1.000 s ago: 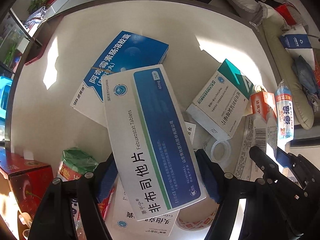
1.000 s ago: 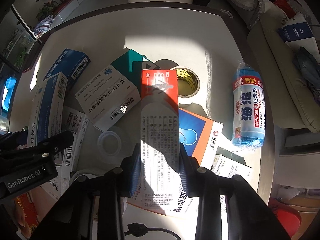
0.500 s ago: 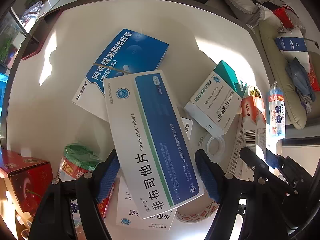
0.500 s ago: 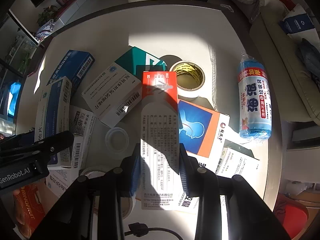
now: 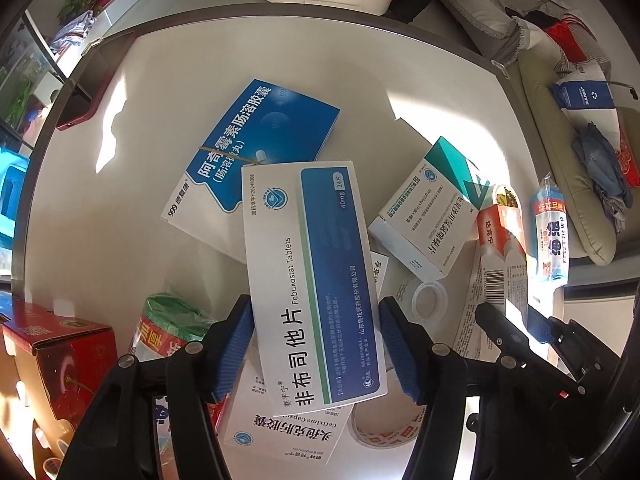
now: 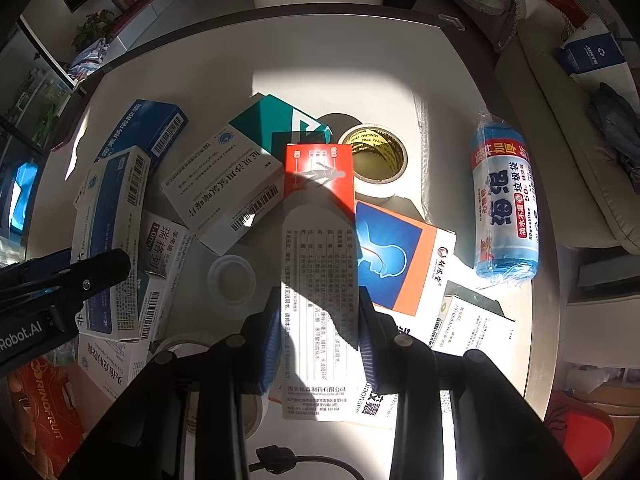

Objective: Organize objects
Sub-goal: 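Carry both held boxes over the red cardboard box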

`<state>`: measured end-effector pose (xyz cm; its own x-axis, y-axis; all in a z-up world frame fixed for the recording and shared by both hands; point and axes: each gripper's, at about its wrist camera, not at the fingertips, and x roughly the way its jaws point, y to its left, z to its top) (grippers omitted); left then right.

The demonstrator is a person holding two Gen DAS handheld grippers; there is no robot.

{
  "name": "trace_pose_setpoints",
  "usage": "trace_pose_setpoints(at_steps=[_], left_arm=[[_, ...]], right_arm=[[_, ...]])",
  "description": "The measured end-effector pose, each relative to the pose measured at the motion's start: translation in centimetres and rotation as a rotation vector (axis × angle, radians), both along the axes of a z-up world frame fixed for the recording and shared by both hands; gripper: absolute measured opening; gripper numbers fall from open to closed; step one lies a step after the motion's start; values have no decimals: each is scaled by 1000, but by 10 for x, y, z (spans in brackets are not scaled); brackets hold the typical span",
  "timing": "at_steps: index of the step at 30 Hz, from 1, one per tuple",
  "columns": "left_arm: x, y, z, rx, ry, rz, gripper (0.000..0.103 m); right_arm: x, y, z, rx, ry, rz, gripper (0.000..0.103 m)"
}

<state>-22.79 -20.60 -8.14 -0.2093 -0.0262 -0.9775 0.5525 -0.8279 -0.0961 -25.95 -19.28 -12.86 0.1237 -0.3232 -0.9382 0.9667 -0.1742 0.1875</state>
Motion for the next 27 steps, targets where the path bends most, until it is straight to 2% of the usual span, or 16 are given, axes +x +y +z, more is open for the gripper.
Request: trace_pose_setpoints(at_steps=[8, 14, 27], left_arm=[[2, 8, 13, -3, 46, -27, 66], [8, 17, 22, 33, 83, -53, 66], [72, 45, 44, 123, 167, -91, 66]], right_arm=[[-7, 8, 13, -35, -39, -23, 33], [-6, 21, 20, -51, -94, -32, 33], [1, 94, 40, -112, -210, -81, 33]])
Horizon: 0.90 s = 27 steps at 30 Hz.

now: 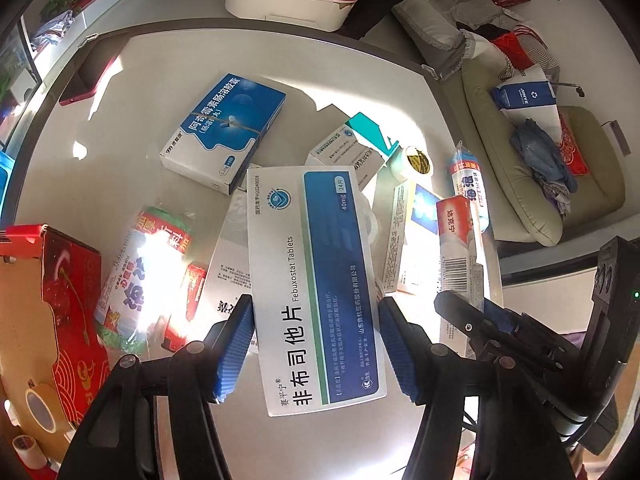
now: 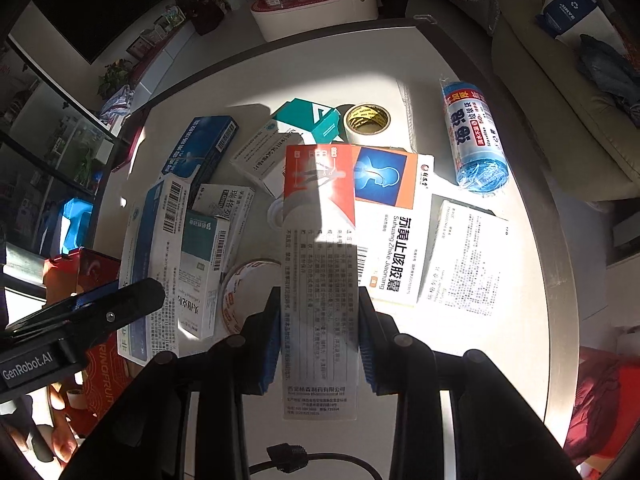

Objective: Organize objects
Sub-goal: 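Carry both held boxes over the red cardboard box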

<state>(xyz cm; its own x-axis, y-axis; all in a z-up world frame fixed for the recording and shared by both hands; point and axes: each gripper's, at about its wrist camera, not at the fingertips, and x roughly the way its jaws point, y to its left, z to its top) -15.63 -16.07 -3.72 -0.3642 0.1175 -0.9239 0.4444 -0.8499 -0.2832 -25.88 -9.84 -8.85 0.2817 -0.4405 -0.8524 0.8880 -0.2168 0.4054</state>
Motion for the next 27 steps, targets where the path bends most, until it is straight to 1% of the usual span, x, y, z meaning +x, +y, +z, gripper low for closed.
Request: trace_pose_setpoints(at_steps=[4, 8, 12, 14, 16, 18, 24, 27], left_arm=[[31, 8, 12, 29, 33, -5, 66], [65, 11, 25, 60, 77, 2, 66], [102, 6, 42, 78, 117, 32, 66], [123, 0, 50, 88, 147, 51, 66], [142, -9, 56, 99, 167, 71, 66], [161, -19, 62, 91, 175, 96, 66], [216, -69, 74, 29, 180, 176, 67], [238, -100, 74, 2, 166, 245, 67]], right_arm=[[10, 27, 9, -20, -1, 2, 33], [28, 48, 26, -55, -8, 36, 33], [59, 66, 49, -104, -18, 94, 33], [76, 73, 59, -123, -38, 125, 33], [93, 77, 68, -134, -63, 156, 33], [112, 78, 77, -144, -83, 191, 33], [179, 70, 102, -176, -94, 293, 33], [219, 61, 108, -176, -98, 350, 33]])
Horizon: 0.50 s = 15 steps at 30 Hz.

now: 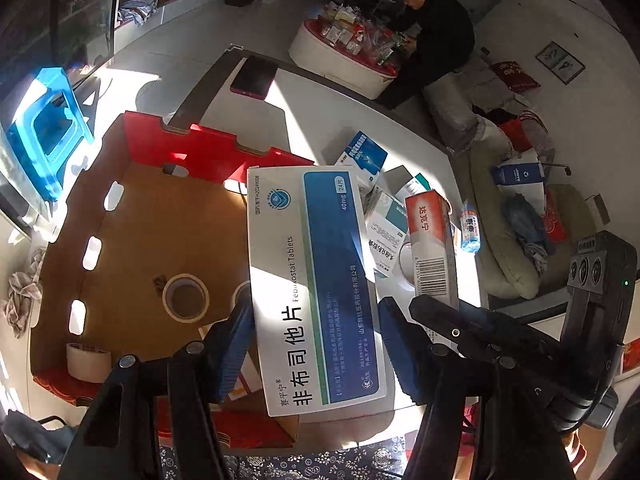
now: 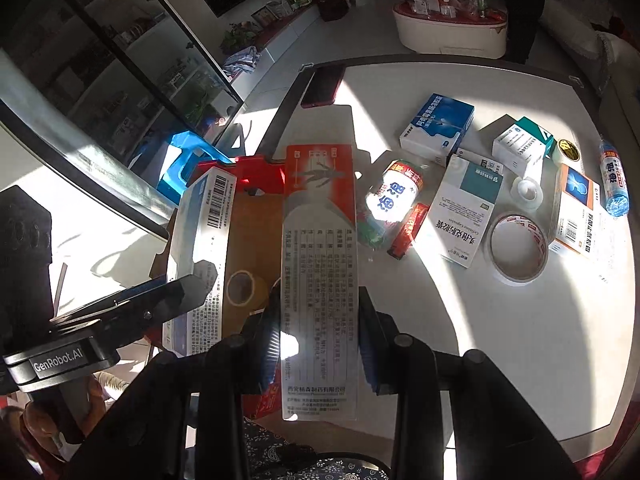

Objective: Organize objects
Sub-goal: 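Carry both held boxes over the red cardboard box, then lower both boxes into the cardboard box and open both grippers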

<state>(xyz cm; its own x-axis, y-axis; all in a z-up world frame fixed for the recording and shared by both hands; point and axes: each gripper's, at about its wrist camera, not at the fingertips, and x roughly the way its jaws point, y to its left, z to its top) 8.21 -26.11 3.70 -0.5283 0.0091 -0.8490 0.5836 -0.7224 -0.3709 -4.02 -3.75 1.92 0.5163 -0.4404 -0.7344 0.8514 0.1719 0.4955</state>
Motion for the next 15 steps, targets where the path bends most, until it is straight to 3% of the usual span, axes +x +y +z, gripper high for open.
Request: trace_pose_setpoints(at_steps=[8, 13, 15], left_arm=[[39, -62, -24, -3, -70, 125, 67], [44, -77, -38, -46, -125, 163, 67], [46, -81, -43, -55, -151, 170, 68]], right_arm=[[90, -23, -7, 30, 54, 106, 33], [119, -29, -14, 30, 129, 133, 34], [122, -31, -19, 36, 149, 139, 41]])
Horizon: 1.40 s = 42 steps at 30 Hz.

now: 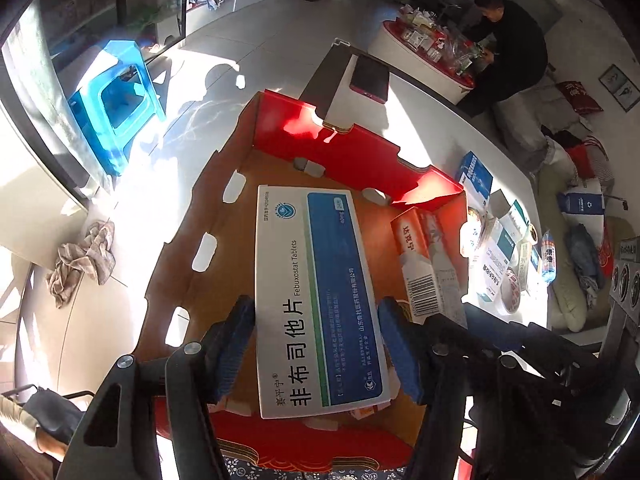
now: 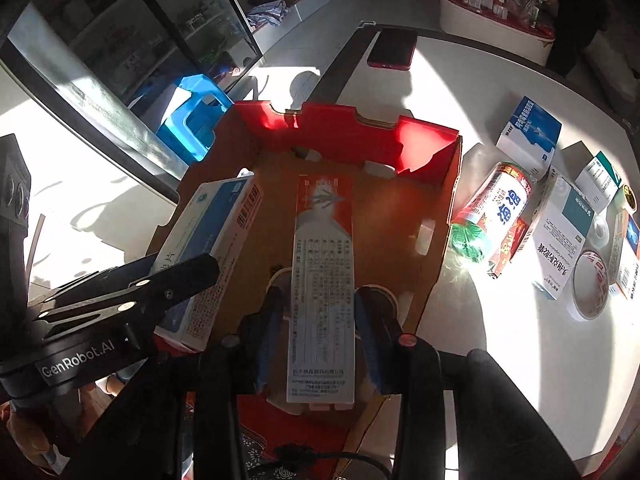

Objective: Organize objects
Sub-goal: 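Lower both boxes into the cardboard box and open both grippers, then withdraw both tools and move them back over the remaining boxes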

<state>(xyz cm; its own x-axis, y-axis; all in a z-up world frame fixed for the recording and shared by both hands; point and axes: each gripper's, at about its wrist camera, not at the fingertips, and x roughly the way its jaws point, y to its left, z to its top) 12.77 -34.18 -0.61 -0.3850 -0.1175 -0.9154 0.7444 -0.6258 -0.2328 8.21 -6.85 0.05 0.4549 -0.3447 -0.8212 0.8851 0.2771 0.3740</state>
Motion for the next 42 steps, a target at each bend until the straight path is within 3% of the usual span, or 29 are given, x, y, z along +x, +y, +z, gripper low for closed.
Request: trace_pose_setpoints(at_steps=[4, 11, 18, 25, 32, 42], left_arm=[[5, -4, -4, 20, -7, 21, 74], [5, 14, 2, 12, 0, 6, 75], [-18, 60, 21, 3, 46, -93, 75], [-63, 124, 41, -27, 56, -257, 77], [-120, 185, 25, -4, 9, -382, 78], [-221, 253, -4, -27, -73, -501, 78]], right_arm=[[-7, 2, -4, 3, -35, -11, 54], [-42, 27, 5, -54, -99, -55, 55], [-117, 55, -12, -61, -140, -191, 56], [-217, 82, -62, 28, -156, -401, 56], [-317, 112, -113, 105, -191, -612, 56], [-401, 109, -121, 113, -162, -716, 56]])
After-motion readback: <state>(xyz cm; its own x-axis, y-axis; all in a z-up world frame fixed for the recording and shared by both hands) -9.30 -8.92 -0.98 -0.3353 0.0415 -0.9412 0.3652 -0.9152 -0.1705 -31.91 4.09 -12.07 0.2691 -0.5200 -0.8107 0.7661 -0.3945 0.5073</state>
